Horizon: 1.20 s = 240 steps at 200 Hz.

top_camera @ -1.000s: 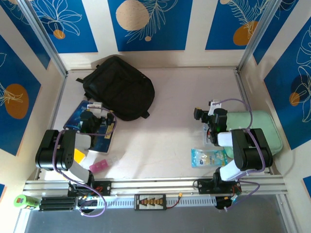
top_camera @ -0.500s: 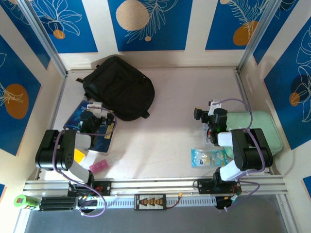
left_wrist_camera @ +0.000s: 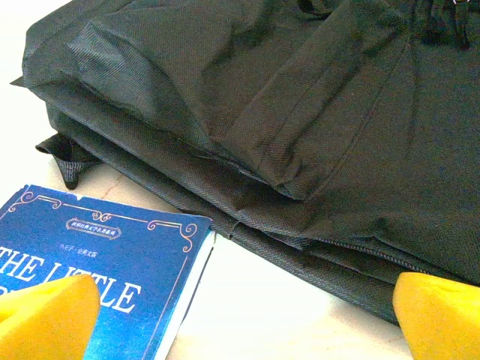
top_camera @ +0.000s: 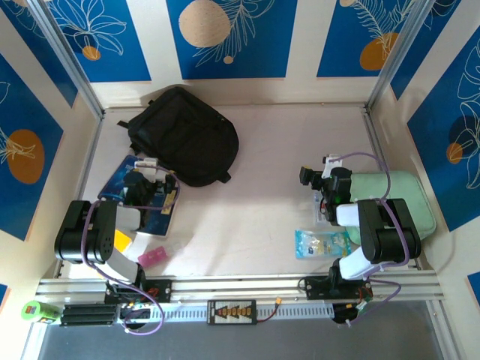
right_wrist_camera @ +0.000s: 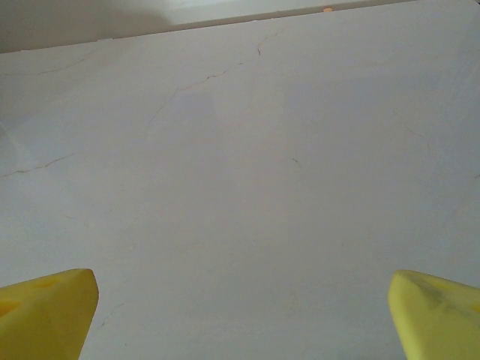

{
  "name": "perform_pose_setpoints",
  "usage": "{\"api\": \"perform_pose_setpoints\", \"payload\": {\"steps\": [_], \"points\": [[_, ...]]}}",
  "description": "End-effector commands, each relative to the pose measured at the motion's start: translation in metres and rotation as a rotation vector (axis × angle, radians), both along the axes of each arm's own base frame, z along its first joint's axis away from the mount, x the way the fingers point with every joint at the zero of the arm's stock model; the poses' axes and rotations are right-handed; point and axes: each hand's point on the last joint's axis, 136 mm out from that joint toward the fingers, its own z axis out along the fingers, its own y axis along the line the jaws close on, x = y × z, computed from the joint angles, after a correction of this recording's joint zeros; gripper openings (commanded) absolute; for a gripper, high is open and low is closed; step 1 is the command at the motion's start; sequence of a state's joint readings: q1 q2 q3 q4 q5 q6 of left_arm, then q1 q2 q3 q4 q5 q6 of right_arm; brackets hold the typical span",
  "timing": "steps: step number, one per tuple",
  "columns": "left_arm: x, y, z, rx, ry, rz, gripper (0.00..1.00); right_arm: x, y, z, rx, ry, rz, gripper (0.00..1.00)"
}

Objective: Pack books, pencil case, and school supplies into a backpack

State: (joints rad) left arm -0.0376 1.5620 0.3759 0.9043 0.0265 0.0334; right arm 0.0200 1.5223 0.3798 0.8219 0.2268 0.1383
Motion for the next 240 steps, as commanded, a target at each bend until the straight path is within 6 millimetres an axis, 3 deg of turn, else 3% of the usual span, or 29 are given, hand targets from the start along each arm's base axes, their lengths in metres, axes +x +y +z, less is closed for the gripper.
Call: {"api": "perform_pose_setpoints", "payload": {"steps": [1, 43, 62, 95, 116, 141, 159, 199, 240], "points": [[0.001, -0.003, 0.007, 0.0, -0.033, -0.021, 1.0, 0.007, 0.004, 0.014, -0.008, -0.036, 0.025, 0.99], [-0.006, -0.001, 0.037, 0.003, -0.054, -0.005, 1.0, 0.008, 0.018, 0.048, -0.058, 0.037, 0.048, 0.99], [-0.005, 0.003, 0.058, -0.01, -0.045, 0.026, 1.0, 0.007, 0.017, 0.058, 0.016, 0.102, -0.029, 0.99], [0.001, 0.012, 0.105, -0.218, -0.044, 0.156, 1.0, 0.002, 0.032, 0.059, 0.243, 0.314, -0.117, 0.99], [0.009, 0.006, 0.111, -0.396, 0.068, 0.209, 1.0, 0.002, 0.057, 0.058, 0.351, 0.419, -0.075, 0.99], [0.031, -0.048, 0.116, -0.605, 0.153, 0.002, 0.97, 0.004, 0.084, 0.058, 0.418, 0.481, -0.02, 0.99], [0.047, -0.085, 0.111, -0.658, 0.195, -0.071, 0.96, 0.007, 0.099, 0.055, 0.462, 0.512, 0.007, 0.99], [0.078, -0.167, 0.077, -0.647, 0.347, -0.199, 0.91, 0.006, 0.122, 0.048, 0.513, 0.577, 0.062, 1.0], [0.102, -0.236, 0.04, -0.637, 0.5, -0.257, 0.85, 0.003, 0.125, 0.042, 0.521, 0.609, 0.052, 1.0]]}}
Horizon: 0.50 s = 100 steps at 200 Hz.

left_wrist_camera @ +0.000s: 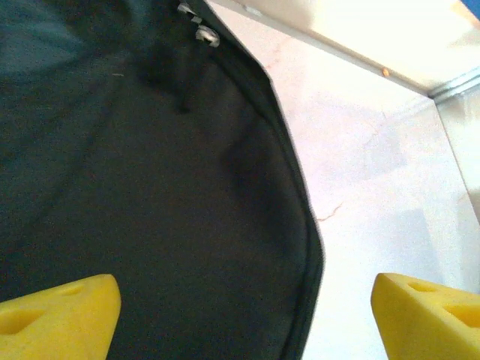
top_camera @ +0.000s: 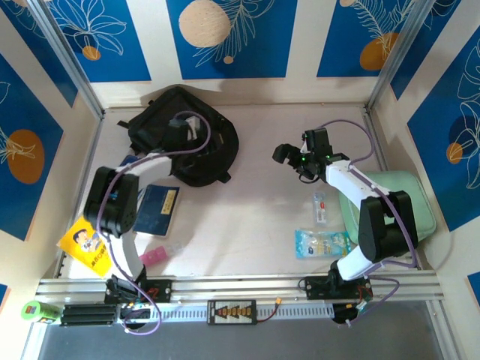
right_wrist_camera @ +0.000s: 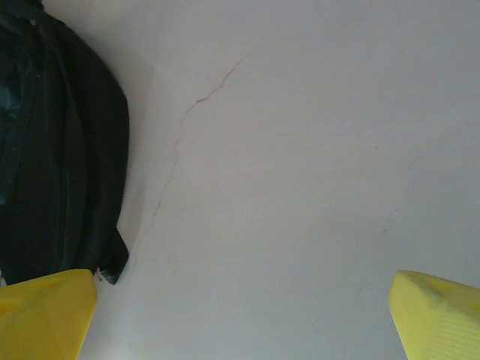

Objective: Pack books, pencil case, and school supplies into a backpack

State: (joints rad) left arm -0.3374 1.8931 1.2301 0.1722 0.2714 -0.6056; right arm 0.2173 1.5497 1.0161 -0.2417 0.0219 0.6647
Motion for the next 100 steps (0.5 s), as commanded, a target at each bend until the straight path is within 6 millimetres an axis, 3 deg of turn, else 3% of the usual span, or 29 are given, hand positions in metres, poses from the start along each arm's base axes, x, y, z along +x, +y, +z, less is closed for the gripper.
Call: {"api": "perform_pose_setpoints", "payload": {"steps": [1, 21, 42, 75, 100], "points": [[0.009, -0.037, -0.005, -0.033, 0.069, -0.065, 0.85, -0.003, 0.01, 0.003, 0.044, 0.036, 0.011, 1.0], [0.016, -0.064, -0.022, -0.039, 0.126, -0.117, 0.81, -0.005, 0.011, 0.0, 0.058, 0.051, 0.006, 0.99], [0.01, -0.092, -0.04, -0.05, 0.173, -0.183, 0.79, -0.006, 0.01, -0.002, 0.058, 0.066, -0.009, 0.99], [-0.018, -0.129, -0.059, -0.052, 0.214, -0.283, 0.79, -0.006, 0.0, -0.004, 0.023, 0.086, -0.049, 0.98], [-0.056, -0.151, -0.072, -0.022, 0.263, -0.365, 0.8, -0.007, -0.017, -0.005, 0.009, 0.104, -0.14, 0.98]]}}
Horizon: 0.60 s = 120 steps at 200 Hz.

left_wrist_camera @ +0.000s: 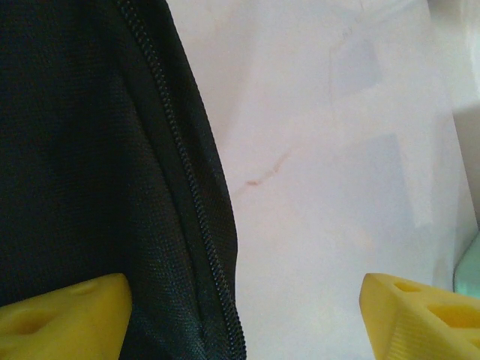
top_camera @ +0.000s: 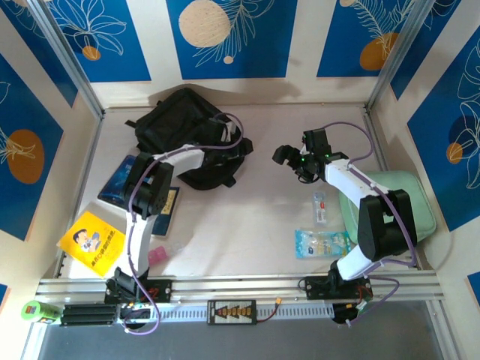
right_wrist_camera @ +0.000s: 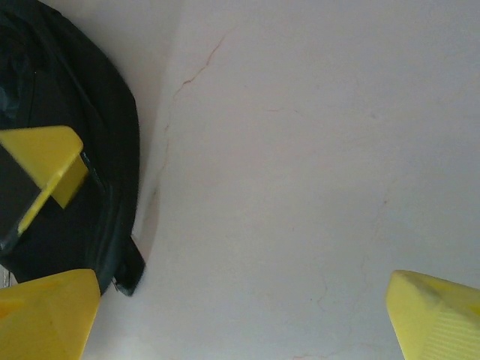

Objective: Pack books, pencil case, and school supplies into a backpack

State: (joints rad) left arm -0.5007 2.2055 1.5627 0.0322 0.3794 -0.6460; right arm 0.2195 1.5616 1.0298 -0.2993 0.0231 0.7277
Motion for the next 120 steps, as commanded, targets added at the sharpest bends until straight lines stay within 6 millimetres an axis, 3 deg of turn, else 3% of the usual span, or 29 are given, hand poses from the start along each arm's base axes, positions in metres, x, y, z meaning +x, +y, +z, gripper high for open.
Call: {"api": "perform_pose_setpoints", "payload": {"steps": [1, 22, 37, 50, 65, 88, 120], "points": [[-0.053, -0.034, -0.019, 0.012, 0.1, -0.144, 0.8, 0.0, -0.017, 0.003, -0.016, 0.029, -0.099, 0.97], [-0.102, -0.047, -0.028, 0.046, 0.125, -0.24, 0.79, -0.007, -0.04, 0.003, -0.024, 0.035, -0.21, 0.97], [-0.139, -0.05, -0.023, 0.086, 0.101, -0.325, 0.79, -0.014, -0.055, 0.004, -0.012, 0.031, -0.269, 0.97], [-0.17, -0.043, -0.018, 0.144, 0.072, -0.384, 0.8, -0.019, -0.064, 0.006, -0.002, 0.016, -0.293, 0.97], [-0.191, -0.03, -0.007, 0.169, 0.047, -0.404, 0.81, -0.023, -0.07, 0.008, 0.001, 0.005, -0.298, 0.97], [-0.199, -0.008, 0.016, 0.189, -0.001, -0.361, 0.83, -0.02, -0.065, 0.011, 0.009, -0.003, -0.24, 0.97], [-0.167, 0.056, 0.042, 0.367, -0.088, -0.085, 0.86, 0.003, -0.02, 0.017, 0.011, -0.004, -0.04, 0.93]]}}
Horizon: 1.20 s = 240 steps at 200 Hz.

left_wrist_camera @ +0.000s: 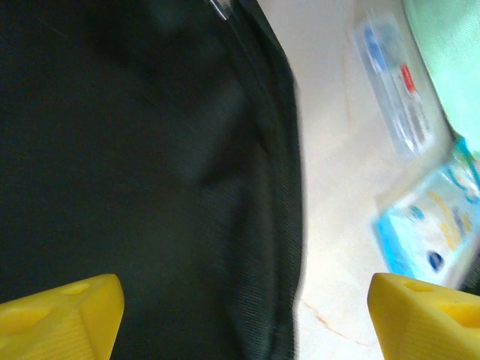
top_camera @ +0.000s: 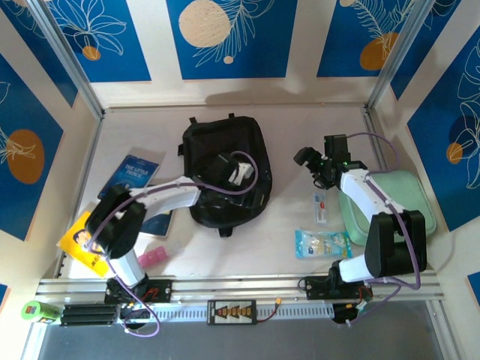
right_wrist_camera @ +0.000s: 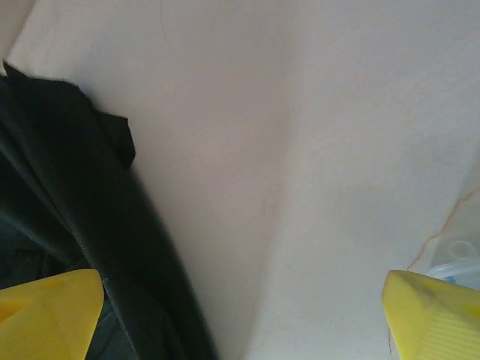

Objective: Pack books, pencil case, and school supplies into a backpack

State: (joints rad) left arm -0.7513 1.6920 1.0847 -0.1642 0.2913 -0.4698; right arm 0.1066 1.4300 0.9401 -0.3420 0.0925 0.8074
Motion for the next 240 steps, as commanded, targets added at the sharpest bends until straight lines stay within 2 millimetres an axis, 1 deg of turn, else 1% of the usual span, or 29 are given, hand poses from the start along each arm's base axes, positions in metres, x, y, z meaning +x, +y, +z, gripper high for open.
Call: {"api": "perform_pose_setpoints", "payload": {"steps": [1, 9, 13, 22, 29, 34, 52, 58, 70, 79, 94, 103, 115, 131, 151, 162, 174, 190, 198, 207, 214, 227, 240], "points": [[0.029, 0.059, 0.015, 0.145, -0.111, 0.22, 0.86, 0.021, 0.042, 0.011, 0.021, -0.017, 0.186, 0.93], [0.033, 0.072, 0.015, 0.153, -0.104, 0.284, 0.86, 0.03, 0.06, 0.012, 0.034, -0.013, 0.256, 0.92], [0.033, 0.078, 0.014, 0.152, -0.093, 0.312, 0.85, 0.034, 0.068, 0.013, 0.041, -0.013, 0.291, 0.9], [0.032, 0.085, 0.01, 0.142, -0.066, 0.357, 0.84, 0.046, 0.088, 0.014, 0.044, -0.011, 0.355, 0.88], [0.029, 0.089, 0.008, 0.127, -0.039, 0.394, 0.82, 0.053, 0.098, 0.013, 0.04, -0.012, 0.383, 0.88], [0.027, 0.089, 0.006, 0.113, -0.022, 0.407, 0.82, 0.061, 0.106, 0.013, 0.033, -0.019, 0.406, 0.88], [0.015, 0.085, -0.003, 0.046, 0.07, 0.444, 0.81, 0.081, 0.126, 0.01, 0.03, -0.027, 0.459, 0.88], [0.012, 0.085, -0.006, 0.031, 0.099, 0.458, 0.8, 0.087, 0.132, 0.004, 0.032, -0.013, 0.476, 0.87], [0.005, 0.085, -0.015, 0.01, 0.152, 0.485, 0.78, 0.097, 0.141, -0.005, 0.035, 0.011, 0.504, 0.81], [0.001, 0.089, -0.022, 0.012, 0.172, 0.505, 0.77, 0.104, 0.145, -0.012, 0.031, 0.037, 0.512, 0.73], [-0.003, 0.098, -0.034, 0.043, 0.182, 0.536, 0.76, 0.109, 0.142, -0.027, 0.014, 0.08, 0.499, 0.65], [-0.003, 0.102, -0.039, 0.066, 0.178, 0.536, 0.76, 0.109, 0.136, -0.036, -0.017, 0.105, 0.471, 0.62], [0.0, 0.105, -0.049, 0.099, 0.185, 0.519, 0.77, 0.107, 0.122, -0.045, -0.06, 0.142, 0.419, 0.57], [0.007, 0.115, -0.065, 0.131, 0.221, 0.522, 0.78, 0.099, 0.104, -0.052, -0.066, 0.174, 0.355, 0.53], [0.028, 0.122, -0.075, 0.119, 0.224, 0.513, 0.78, 0.083, 0.082, -0.058, -0.042, 0.202, 0.286, 0.5], [0.041, 0.122, -0.078, 0.108, 0.231, 0.497, 0.78, 0.075, 0.076, -0.06, -0.022, 0.21, 0.268, 0.49], [0.055, 0.113, -0.07, 0.08, 0.206, 0.458, 0.78, 0.07, 0.077, -0.057, 0.016, 0.196, 0.29, 0.49], [0.067, 0.091, -0.042, 0.002, 0.13, 0.381, 0.78, 0.065, 0.085, -0.048, 0.043, 0.174, 0.349, 0.5], [0.069, 0.08, -0.028, -0.029, 0.094, 0.351, 0.78, 0.062, 0.09, -0.039, 0.055, 0.155, 0.377, 0.51], [0.068, 0.071, -0.018, -0.044, 0.069, 0.322, 0.78, 0.058, 0.093, -0.03, 0.066, 0.138, 0.394, 0.52], [0.067, 0.068, -0.011, -0.045, 0.056, 0.314, 0.78, 0.054, 0.095, -0.024, 0.076, 0.134, 0.399, 0.53], [0.062, 0.066, -0.006, -0.035, 0.044, 0.313, 0.78, 0.042, 0.096, -0.015, 0.1, 0.138, 0.397, 0.54], [0.057, 0.062, -0.003, -0.04, 0.04, 0.306, 0.78, 0.027, 0.096, -0.013, 0.114, 0.16, 0.379, 0.55]]}}
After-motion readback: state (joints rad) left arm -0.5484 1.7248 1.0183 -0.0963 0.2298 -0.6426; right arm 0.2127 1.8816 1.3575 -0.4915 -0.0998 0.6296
